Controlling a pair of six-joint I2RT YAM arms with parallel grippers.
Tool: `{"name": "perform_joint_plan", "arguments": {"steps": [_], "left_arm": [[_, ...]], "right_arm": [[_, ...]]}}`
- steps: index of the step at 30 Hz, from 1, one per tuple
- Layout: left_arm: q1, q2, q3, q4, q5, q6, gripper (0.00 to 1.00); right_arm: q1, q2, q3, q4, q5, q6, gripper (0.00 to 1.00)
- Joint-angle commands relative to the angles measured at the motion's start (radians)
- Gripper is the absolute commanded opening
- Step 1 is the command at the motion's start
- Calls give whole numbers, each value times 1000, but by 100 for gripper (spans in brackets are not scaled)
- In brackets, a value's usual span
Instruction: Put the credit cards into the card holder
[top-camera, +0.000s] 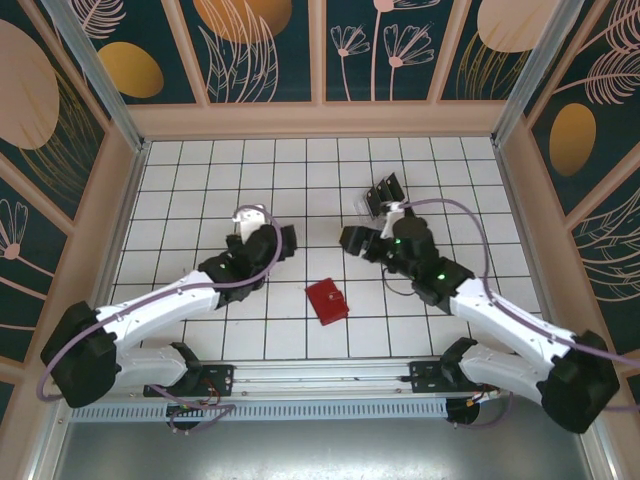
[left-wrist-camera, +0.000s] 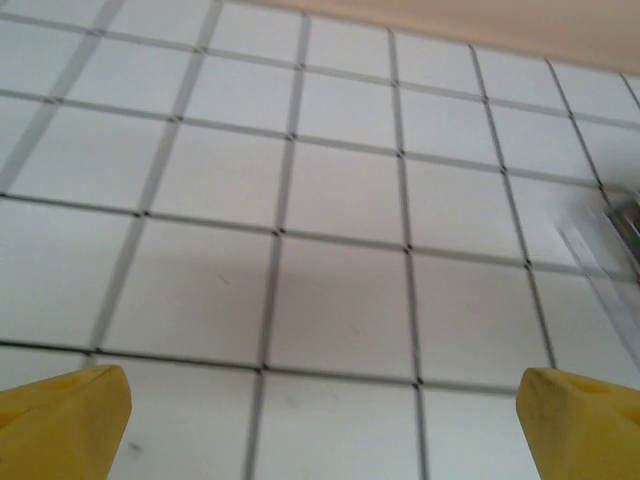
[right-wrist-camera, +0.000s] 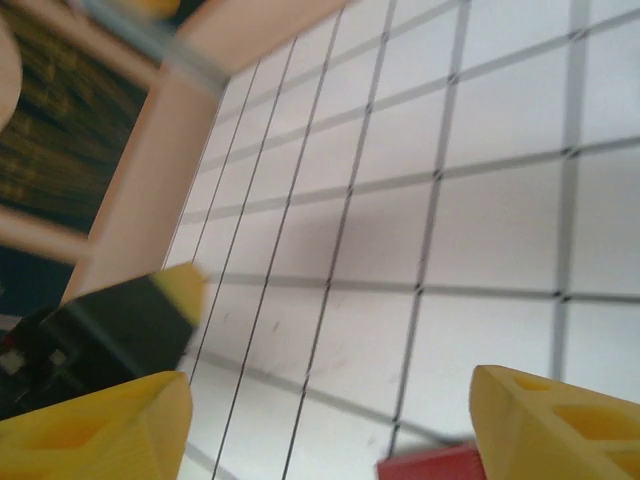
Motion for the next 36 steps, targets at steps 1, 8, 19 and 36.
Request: {"name": "perform_joint_plan", "arguments": {"steps": [1, 8, 19, 36], "left_arm": [[88, -61, -13, 60, -113, 162, 99], [275, -236, -284, 573, -171, 467, 99], [583, -60, -472, 976, 23, 553, 98], [733, 257, -494, 1332, 380, 625, 99]], "right_arm": [[-96, -61, 49, -128, 173, -114, 83], [-380, -67, 7, -47, 437, -298, 93], [-611, 87, -222, 420, 513, -519, 99], [-693, 491, -470, 1302, 248, -607, 99]]}}
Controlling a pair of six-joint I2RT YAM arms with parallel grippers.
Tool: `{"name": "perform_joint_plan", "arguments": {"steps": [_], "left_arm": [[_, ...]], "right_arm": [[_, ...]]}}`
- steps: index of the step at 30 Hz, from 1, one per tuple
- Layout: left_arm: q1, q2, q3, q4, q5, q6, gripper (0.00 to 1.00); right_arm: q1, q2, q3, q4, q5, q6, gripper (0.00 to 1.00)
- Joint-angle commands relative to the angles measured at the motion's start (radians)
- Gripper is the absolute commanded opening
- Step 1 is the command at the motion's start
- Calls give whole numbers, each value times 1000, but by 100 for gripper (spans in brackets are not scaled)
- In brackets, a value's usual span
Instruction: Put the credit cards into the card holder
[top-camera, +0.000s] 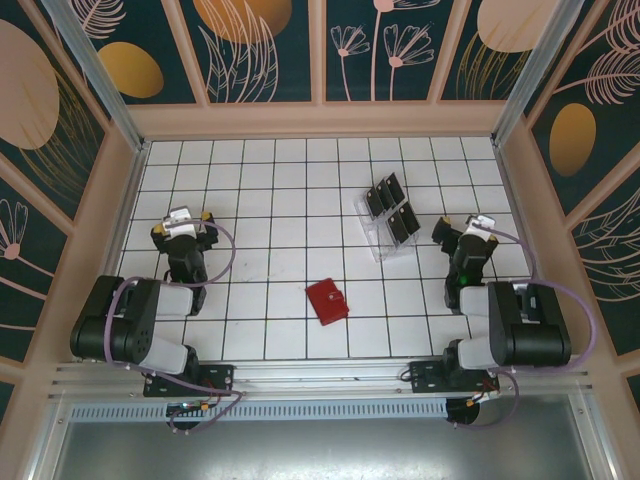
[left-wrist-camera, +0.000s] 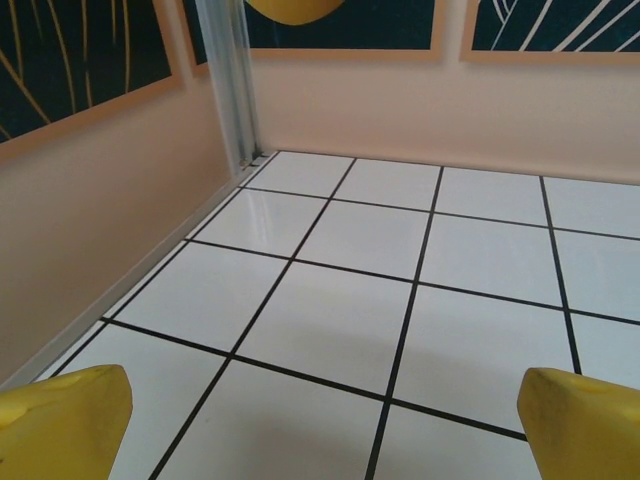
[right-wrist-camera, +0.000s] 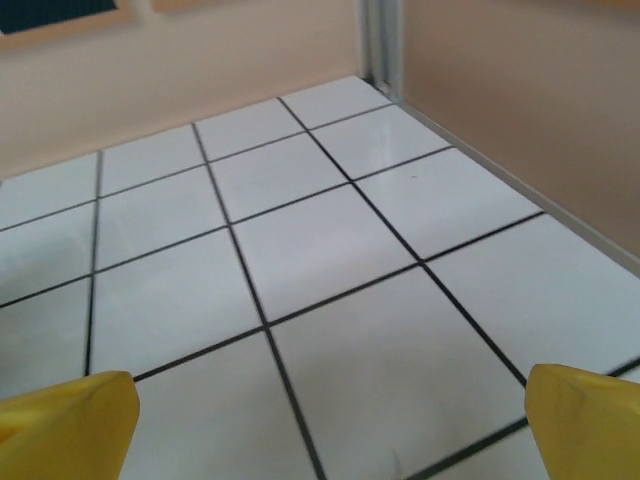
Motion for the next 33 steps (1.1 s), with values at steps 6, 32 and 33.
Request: {"name": "perform_joint_plan", "arguments": {"steps": [6, 32, 33], "left_arm": [[74, 52, -16, 139, 264, -12, 99], [84, 56, 2, 105, 280, -18, 99], [85, 56, 1, 105, 280, -19, 99]], "right_arm": [[23, 132, -87, 436, -107, -74, 99], [15, 147, -2, 306, -113, -67, 99], [14, 147, -4, 308, -113, -67, 99]]}}
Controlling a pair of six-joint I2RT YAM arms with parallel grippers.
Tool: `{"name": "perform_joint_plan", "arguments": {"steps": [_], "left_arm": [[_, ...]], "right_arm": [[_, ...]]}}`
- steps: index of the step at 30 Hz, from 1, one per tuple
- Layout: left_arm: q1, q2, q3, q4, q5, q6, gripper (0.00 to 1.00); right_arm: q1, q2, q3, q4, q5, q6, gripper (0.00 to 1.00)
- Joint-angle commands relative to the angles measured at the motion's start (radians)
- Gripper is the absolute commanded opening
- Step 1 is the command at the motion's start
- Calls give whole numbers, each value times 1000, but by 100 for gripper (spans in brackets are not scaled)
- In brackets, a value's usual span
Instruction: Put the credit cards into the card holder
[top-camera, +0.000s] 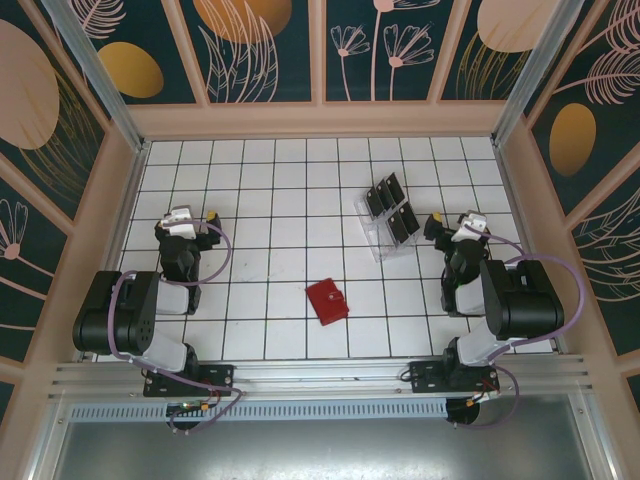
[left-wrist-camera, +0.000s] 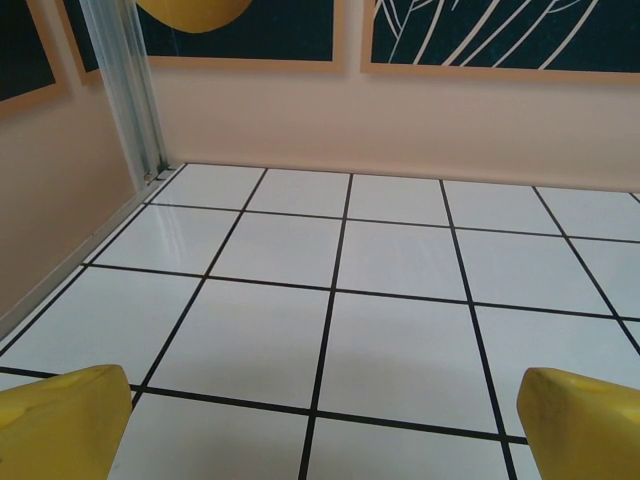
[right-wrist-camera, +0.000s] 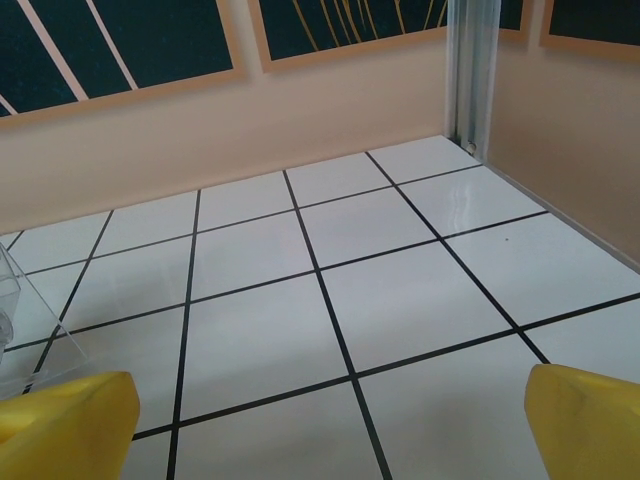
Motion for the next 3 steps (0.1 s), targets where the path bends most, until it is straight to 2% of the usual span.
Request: {"name": "perform_joint_plan", "arguments": {"steps": [1, 3], "left_arm": [[8, 11, 10, 23, 10, -17, 99], [8, 11, 9, 23, 10, -16, 99]], "right_arm": [[-3, 6, 15, 15, -12, -18, 99], [-3, 5, 13, 17, -14, -21, 99]]}}
